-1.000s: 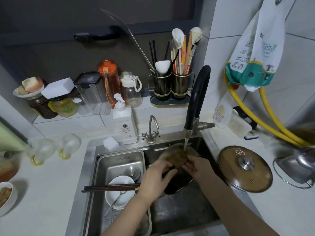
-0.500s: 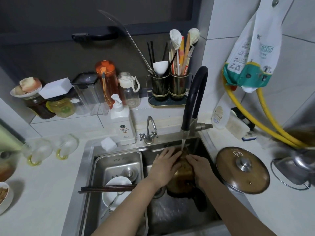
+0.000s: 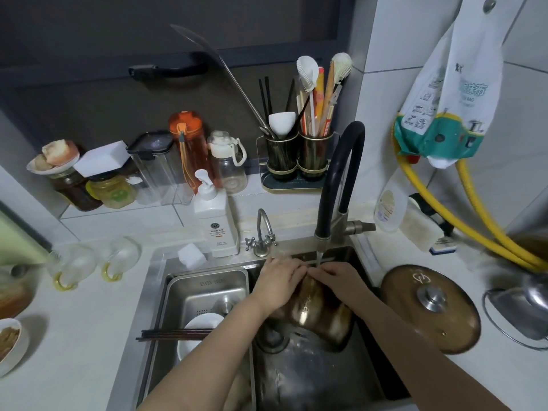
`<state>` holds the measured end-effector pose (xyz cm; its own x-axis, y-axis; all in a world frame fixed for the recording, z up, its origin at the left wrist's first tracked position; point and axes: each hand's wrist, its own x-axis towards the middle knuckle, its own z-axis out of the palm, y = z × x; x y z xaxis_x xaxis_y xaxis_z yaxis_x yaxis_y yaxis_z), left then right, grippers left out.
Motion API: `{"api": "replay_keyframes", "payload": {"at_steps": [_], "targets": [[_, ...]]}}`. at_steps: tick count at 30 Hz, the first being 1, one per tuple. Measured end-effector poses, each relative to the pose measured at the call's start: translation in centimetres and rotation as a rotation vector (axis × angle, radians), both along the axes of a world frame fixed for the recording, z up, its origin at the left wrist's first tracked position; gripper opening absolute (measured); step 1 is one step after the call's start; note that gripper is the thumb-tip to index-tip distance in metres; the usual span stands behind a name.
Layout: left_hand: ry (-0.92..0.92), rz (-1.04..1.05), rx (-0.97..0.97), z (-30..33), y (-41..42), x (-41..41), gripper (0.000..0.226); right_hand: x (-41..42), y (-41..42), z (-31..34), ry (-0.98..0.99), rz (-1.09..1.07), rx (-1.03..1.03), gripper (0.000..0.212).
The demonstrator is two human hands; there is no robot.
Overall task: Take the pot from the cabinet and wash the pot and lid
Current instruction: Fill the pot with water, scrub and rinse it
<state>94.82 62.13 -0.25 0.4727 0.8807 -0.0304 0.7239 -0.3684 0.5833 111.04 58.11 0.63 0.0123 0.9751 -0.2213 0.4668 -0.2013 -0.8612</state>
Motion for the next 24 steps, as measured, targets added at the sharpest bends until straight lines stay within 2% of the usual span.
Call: {"api": "replay_keyframes", "payload": {"at_steps": [2,5,7,10,12,15,20,24], "targets": [[-0.138,0.033,-0.124,-0.3,0.3,-0.2,0.030,0.3,0.6,0.2,-0.009,0.035,-0.008,0.035],[-0.406,0.191,-0.356,-1.0,-0.1,-0.5,0.016,0.4,1.4,-0.1,-0.098,0.103,0.014,0.030],[-0.527,0.304,-0.390,-1.8,-0.6,-0.3,0.024,0.2,1.8,-0.5,-0.155,0.117,0.032,0.023],[-0.674,0.441,-0.426,-2.2,-1.2,0.4,0.022,-0.2,2.2,-0.6,-0.160,0.108,0.087,0.021],[-0.728,0.526,-0.431,-2.3,-1.2,0.9,0.023,-0.7,2.2,-1.0,-0.163,0.089,0.179,0.021],[-0.752,0.620,-0.449,-2.6,-1.3,1.7,0.029,-1.5,1.9,-2.2,-0.370,0.017,0.328,0.026],[-0.802,0.716,-0.487,-2.9,-1.5,3.0,0.042,-1.5,0.6,-3.8,-0.596,0.058,0.333,0.061],[-0.828,0.823,-0.557,-2.6,-1.2,4.1,0.045,-0.7,-0.1,-4.4,-0.686,0.013,0.325,0.063]]}}
